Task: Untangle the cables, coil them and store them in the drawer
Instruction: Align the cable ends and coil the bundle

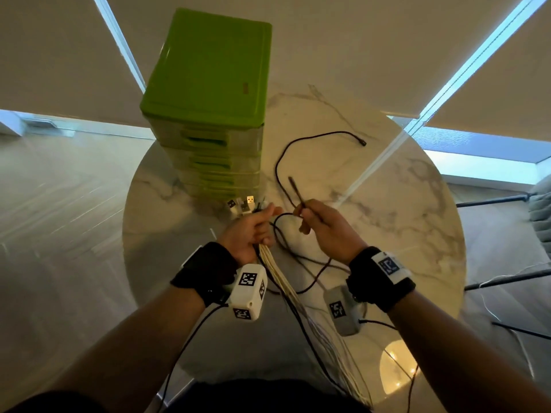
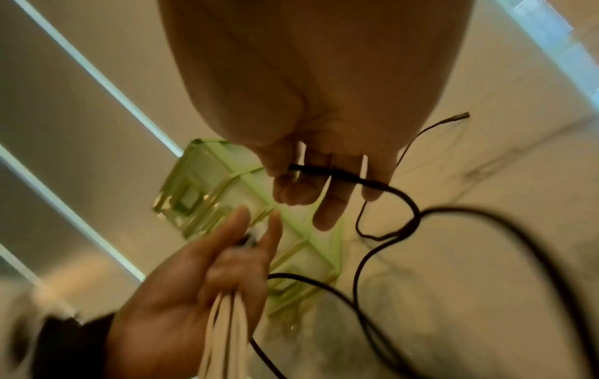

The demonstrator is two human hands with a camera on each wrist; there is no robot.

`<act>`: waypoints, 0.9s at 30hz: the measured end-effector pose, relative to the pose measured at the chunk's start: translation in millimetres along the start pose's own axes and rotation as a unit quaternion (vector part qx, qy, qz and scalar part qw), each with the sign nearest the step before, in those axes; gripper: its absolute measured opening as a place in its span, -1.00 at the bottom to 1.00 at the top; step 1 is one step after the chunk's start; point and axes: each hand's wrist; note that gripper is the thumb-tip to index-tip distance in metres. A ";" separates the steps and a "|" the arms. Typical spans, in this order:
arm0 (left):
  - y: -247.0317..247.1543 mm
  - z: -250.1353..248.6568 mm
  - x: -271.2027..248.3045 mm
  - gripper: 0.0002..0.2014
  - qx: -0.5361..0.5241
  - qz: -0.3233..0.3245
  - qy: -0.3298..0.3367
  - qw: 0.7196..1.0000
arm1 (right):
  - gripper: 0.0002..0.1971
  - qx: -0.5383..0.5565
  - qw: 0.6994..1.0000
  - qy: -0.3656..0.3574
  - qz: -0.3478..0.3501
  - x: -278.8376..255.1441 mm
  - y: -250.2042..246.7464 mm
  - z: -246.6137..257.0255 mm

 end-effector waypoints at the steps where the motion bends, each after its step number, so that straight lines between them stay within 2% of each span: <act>1: 3.5 -0.2 -1.5 -0.83 -0.001 0.007 0.007 1.000 | -0.80 -0.014 0.999 -0.015 0.029 -4.3 7.3 1.8; 3: 9.0 -1.7 -6.3 -0.92 0.008 0.039 0.012 0.999 | -0.83 -0.053 0.995 -0.055 0.062 -12.2 19.0 3.3; 5: 10.7 -2.6 -9.4 -0.96 0.031 0.059 0.018 0.998 | -0.84 -0.087 0.991 -0.080 0.061 -16.2 22.2 5.8; 7: 11.4 -2.3 -13.2 -0.81 0.053 0.052 0.039 0.996 | -0.84 -0.131 0.985 -0.086 0.071 -17.6 20.2 10.4; 12: 21.7 -1.7 -21.0 -0.71 0.088 0.054 0.088 0.991 | -0.84 -0.139 0.984 -0.069 0.087 -26.8 6.7 19.2; 16: 35.8 -8.9 -36.7 -0.69 0.098 0.076 0.103 0.987 | -0.85 -0.159 0.982 0.002 0.100 -39.1 -15.1 10.5; 19: 52.8 -16.3 -52.1 -0.68 0.035 0.142 0.114 0.983 | -0.85 -0.177 0.982 0.033 0.053 -45.9 -36.7 -4.0; 22: 67.7 -26.7 -65.1 -0.69 -0.005 0.201 0.146 0.969 | -0.80 -0.228 0.970 0.085 0.006 -48.6 -67.3 -22.4; 24: 68.8 -35.9 -70.7 -0.75 0.004 0.229 0.165 0.959 | -0.74 -0.231 0.961 0.135 -0.063 -51.4 -94.7 -36.3; 26: 69.9 -40.7 -75.4 -0.82 0.031 0.225 0.177 0.958 | -0.66 -0.233 0.947 0.174 -0.137 -57.0 -123.4 -44.9; 27: 70.5 -40.9 -76.4 -0.85 0.048 0.201 0.180 0.962 | -0.61 -0.234 0.941 0.191 -0.153 -59.2 -134.6 -45.6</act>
Point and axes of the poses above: each hand's wrist, its own x-axis towards the middle knuckle, its own y-axis out of the palm, z = x × y, and after that the axes turned 9 degrees about -y, right-handed
